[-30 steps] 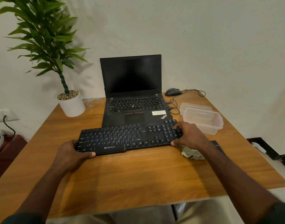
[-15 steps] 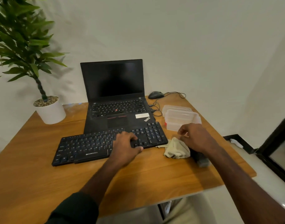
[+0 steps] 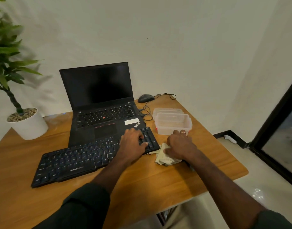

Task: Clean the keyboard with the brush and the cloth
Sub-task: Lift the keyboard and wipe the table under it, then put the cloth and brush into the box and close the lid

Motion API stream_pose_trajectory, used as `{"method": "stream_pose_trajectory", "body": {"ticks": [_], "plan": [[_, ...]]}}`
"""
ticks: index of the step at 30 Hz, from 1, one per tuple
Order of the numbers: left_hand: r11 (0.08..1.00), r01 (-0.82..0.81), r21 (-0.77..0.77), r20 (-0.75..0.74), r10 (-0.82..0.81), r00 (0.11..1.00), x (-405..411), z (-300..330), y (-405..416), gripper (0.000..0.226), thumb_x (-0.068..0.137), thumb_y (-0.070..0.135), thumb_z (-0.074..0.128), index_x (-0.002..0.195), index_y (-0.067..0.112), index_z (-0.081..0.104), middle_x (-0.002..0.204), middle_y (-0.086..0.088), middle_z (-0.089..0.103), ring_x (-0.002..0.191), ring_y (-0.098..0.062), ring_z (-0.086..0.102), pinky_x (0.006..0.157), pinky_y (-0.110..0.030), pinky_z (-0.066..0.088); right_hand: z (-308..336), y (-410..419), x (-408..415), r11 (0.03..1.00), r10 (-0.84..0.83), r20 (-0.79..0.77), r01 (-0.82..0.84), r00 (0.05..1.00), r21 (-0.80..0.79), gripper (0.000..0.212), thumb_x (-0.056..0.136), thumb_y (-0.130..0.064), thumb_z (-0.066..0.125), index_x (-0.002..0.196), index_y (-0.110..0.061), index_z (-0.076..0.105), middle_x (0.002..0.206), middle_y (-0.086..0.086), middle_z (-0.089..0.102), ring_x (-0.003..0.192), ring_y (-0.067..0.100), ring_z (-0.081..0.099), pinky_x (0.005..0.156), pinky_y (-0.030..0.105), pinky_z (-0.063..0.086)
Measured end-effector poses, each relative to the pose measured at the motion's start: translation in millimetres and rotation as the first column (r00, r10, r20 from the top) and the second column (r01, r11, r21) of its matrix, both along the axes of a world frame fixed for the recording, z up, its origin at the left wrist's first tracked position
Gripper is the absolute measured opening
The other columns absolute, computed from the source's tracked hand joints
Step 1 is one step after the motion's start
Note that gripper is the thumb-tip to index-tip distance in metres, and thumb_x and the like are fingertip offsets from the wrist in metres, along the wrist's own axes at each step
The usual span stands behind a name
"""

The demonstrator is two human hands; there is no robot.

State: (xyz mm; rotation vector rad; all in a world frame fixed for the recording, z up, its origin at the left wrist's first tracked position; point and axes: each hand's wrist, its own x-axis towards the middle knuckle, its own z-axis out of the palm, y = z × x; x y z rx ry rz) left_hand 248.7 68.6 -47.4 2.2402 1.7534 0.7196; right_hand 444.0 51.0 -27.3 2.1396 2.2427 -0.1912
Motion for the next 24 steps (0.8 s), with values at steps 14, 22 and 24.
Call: {"method": "stream_pose_trajectory", "body": {"ticks": [14,22,24], "plan": [[0.953,0.288,-0.092,0.412,-0.227,0.882,24.6,11.9,28.8,0.021,0.089,0.043,0.067,0.092,0.023,0.073,0.089,0.002,0.071,0.088,-0.020,0.065,0.079,-0.044,0.056,40.8,-6.0,41.7,0.998,0.030,-0.767,0.029,0.641,0.064,0.021,0.089,-0.033,0.075,0.090,-0.015,0.065,0.094,0.000,0.070,0.092,0.017,0.066,0.079,0.044,0.057],[0.939,0.339,-0.057,0.534,-0.258,0.805,46.2,30.4,23.1,0.061,0.061,0.061,0.078,0.116,0.036,0.066,0.118,0.007,0.054,0.112,-0.010,0.049,0.082,-0.019,0.041,22.5,7.3,33.2,0.984,0.097,-0.872,0.088,0.479,0.158,0.016,0.084,-0.025,0.080,0.083,-0.016,0.067,0.084,0.001,0.072,0.083,0.018,0.068,0.075,0.047,0.057],[0.930,0.360,-0.069,0.560,-0.262,0.786,44.3,33.9,25.8,0.056,0.059,0.053,0.085,0.109,0.031,0.069,0.113,0.001,0.056,0.106,-0.012,0.052,0.079,-0.020,0.043,19.2,8.1,34.7,0.983,0.090,-0.897,0.105,0.433,0.149,0.021,0.081,-0.030,0.082,0.084,-0.015,0.068,0.086,0.004,0.073,0.085,0.024,0.070,0.075,0.050,0.058]]}}
